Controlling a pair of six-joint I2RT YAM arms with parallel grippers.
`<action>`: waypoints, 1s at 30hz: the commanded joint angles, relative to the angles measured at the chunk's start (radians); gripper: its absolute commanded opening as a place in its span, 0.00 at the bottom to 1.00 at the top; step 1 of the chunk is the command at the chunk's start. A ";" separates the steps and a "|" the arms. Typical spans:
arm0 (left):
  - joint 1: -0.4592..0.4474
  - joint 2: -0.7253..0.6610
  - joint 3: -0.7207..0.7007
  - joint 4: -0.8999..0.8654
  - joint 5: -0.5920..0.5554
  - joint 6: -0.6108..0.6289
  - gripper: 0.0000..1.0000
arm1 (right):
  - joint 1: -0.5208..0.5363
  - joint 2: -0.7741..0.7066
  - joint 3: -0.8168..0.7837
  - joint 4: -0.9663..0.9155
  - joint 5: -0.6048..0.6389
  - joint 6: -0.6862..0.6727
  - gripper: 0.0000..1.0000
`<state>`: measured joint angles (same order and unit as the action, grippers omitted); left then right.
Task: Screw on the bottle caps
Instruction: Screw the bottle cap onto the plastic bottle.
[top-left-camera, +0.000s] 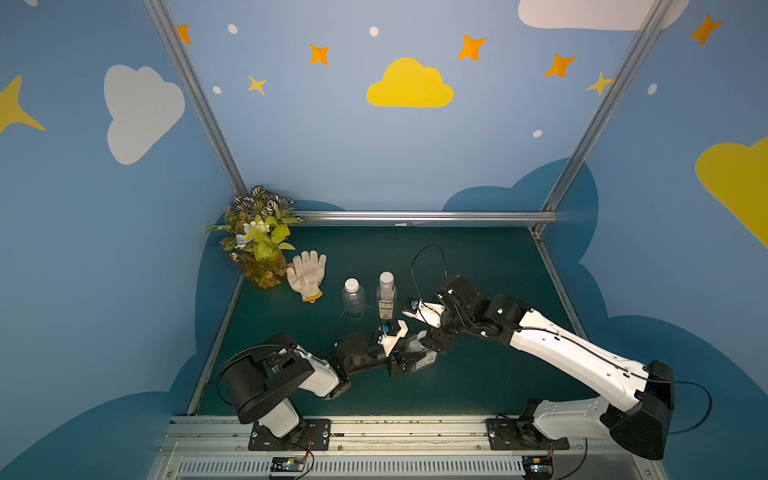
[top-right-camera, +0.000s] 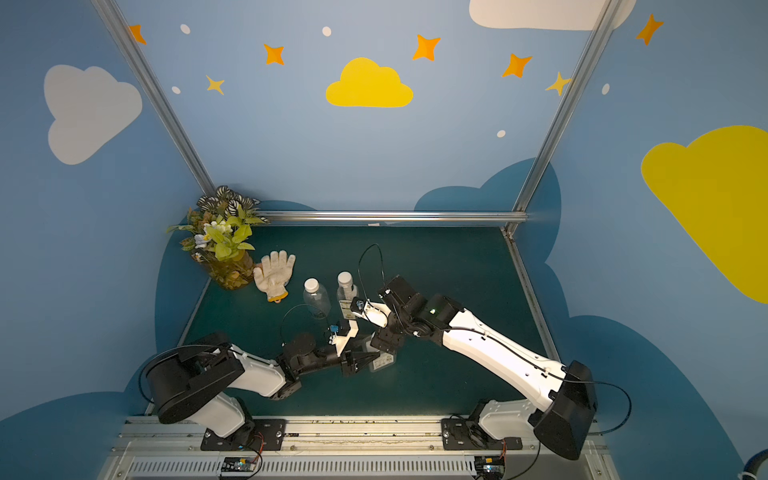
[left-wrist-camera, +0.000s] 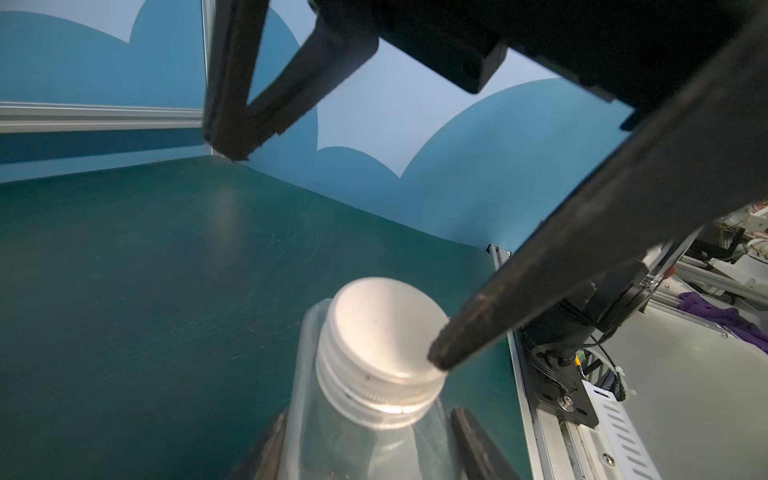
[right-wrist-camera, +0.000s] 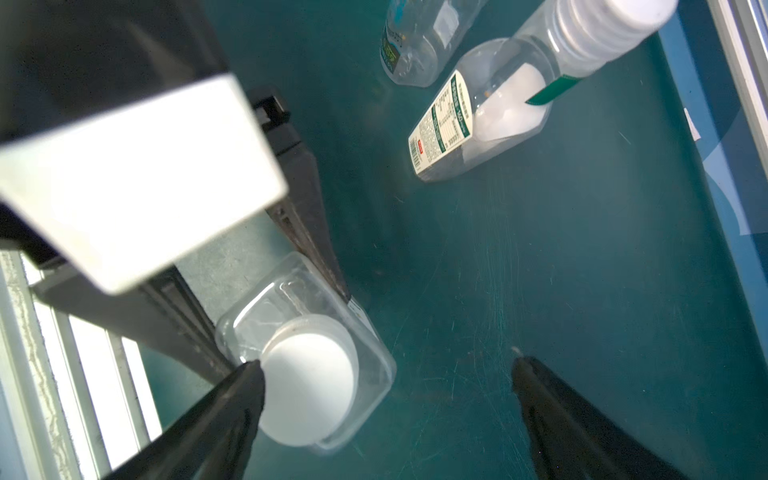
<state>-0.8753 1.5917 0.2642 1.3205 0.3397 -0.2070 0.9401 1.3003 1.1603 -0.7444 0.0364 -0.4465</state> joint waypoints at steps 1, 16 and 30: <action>-0.005 0.036 -0.017 -0.107 0.032 -0.034 0.03 | 0.009 0.004 -0.041 -0.046 0.046 0.011 0.98; -0.007 0.042 -0.011 -0.098 0.041 -0.032 0.03 | -0.027 -0.049 0.079 -0.082 -0.195 -0.097 0.90; -0.002 0.053 -0.013 -0.083 0.052 -0.035 0.03 | -0.040 0.071 0.037 -0.127 -0.201 -0.186 0.75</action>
<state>-0.8742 1.6085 0.2657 1.3441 0.3450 -0.2134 0.9047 1.3579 1.2041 -0.8436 -0.1612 -0.6186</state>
